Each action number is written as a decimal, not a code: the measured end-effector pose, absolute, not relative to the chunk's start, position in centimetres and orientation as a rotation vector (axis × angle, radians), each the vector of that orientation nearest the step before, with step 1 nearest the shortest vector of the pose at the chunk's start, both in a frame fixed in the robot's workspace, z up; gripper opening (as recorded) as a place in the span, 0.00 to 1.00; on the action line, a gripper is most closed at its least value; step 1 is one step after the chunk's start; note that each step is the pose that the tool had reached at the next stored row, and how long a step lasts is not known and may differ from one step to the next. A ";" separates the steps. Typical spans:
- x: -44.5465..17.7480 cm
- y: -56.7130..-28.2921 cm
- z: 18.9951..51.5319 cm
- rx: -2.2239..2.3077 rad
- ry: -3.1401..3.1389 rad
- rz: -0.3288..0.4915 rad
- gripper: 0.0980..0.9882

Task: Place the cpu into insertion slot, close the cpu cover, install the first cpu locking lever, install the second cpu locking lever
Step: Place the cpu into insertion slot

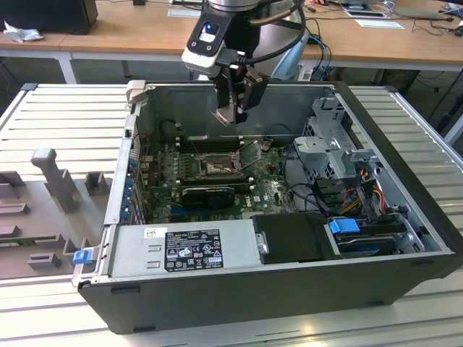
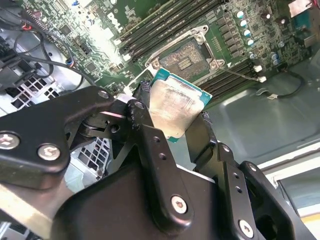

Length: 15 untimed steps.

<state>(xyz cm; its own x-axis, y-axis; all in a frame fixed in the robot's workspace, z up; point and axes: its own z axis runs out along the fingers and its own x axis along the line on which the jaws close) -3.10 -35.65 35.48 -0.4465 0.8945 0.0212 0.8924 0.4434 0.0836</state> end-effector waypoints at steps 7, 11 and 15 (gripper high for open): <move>-3.1 -35.6 35.5 1.716 2.594 0.127 0.48; -3.1 -35.6 35.5 1.746 2.573 0.126 0.48; -3.1 -35.6 35.5 1.780 2.549 0.126 0.48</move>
